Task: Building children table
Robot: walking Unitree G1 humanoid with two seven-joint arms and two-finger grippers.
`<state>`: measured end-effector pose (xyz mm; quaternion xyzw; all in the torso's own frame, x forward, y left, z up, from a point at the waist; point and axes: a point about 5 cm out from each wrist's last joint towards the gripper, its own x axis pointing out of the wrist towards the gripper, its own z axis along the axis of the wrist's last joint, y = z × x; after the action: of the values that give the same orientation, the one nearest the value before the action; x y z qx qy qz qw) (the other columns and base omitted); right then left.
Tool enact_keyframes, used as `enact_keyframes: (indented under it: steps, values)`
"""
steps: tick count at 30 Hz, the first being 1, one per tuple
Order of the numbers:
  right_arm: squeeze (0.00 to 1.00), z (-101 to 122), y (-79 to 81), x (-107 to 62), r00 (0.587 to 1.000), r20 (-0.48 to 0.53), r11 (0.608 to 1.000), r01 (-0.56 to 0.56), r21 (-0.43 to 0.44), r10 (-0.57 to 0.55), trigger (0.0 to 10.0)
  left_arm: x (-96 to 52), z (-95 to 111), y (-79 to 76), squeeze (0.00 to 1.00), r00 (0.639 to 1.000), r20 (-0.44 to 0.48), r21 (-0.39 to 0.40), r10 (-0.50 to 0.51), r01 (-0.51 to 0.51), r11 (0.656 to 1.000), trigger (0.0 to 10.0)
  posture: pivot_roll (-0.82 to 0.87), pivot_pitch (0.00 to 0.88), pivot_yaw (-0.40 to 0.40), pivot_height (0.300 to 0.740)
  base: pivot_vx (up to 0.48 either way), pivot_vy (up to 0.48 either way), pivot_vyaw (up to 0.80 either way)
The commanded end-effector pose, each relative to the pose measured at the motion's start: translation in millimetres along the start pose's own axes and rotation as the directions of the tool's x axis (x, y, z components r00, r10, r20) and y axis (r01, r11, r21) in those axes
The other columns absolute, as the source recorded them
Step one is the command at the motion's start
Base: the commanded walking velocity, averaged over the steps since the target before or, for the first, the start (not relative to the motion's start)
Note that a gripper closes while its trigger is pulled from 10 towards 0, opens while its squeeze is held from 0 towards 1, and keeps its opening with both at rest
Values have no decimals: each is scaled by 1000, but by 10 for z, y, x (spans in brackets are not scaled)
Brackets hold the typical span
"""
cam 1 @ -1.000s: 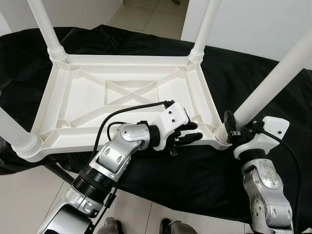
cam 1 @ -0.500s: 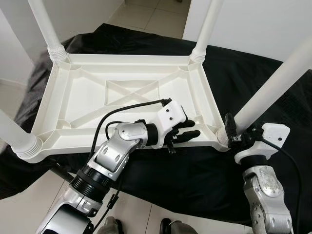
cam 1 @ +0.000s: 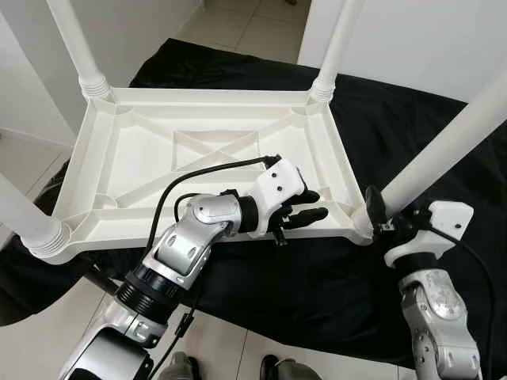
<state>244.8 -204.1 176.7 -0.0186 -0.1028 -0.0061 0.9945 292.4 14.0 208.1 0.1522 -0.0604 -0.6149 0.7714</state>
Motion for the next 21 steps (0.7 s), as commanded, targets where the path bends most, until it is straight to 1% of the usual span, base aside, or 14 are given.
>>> enact_keyframes:
  steps: [1,2,6,7,8,10,12,14,16,17,21]
  values:
    - [0,-385,-135,-83,970,-234,997,74,22,-67,10000,14,15,-19,0,1000,2,9,-15,15,1000,10000,5,190,-21,740,0,0,0]
    - [0,-382,-148,-56,968,-242,995,86,47,-72,10000,15,17,-14,0,1000,2,9,-14,14,1000,10000,8,189,-23,740,0,0,0]
    - [0,-380,-154,-39,967,-245,994,93,64,-75,10000,15,18,-11,0,1000,2,10,-13,13,1000,10000,8,189,-23,740,0,0,0]
    - [0,-389,-155,-26,964,-255,991,105,88,-79,10000,15,19,-8,0,1000,2,10,-12,12,1000,10000,10,190,-26,740,0,0,0]
    - [0,-389,-155,-26,964,-255,991,105,88,-79,10000,15,19,-8,0,1000,2,10,-12,12,1000,10000,10,190,-26,740,0,0,0]
    - [0,-402,-171,4,957,-273,984,132,123,-94,10000,12,22,-4,0,1000,3,12,-9,9,1000,10000,11,189,-28,740,0,0,0]
    - [0,-402,-171,4,957,-273,984,132,123,-94,10000,12,22,-4,0,1000,3,12,-9,9,1000,10000,11,189,-28,740,0,0,0]
    - [0,-405,-188,34,951,-292,977,152,152,-103,10000,12,23,0,0,1000,3,12,-7,7,1000,10000,9,188,-28,740,0,0,0]
    - [0,-392,-196,55,950,-294,976,155,156,-104,10000,12,24,-1,0,1000,4,12,-6,6,1000,10000,8,187,-28,740,0,0,0]
    - [0,-373,-199,79,951,-293,979,146,144,-99,10000,14,28,-2,0,1000,7,13,-6,6,1000,10000,8,185,-31,740,0,0,0]
    - [0,-377,-185,77,952,-293,983,134,125,-92,10000,16,31,-4,0,1000,9,14,-5,5,1000,10000,9,185,-34,740,0,0,0]
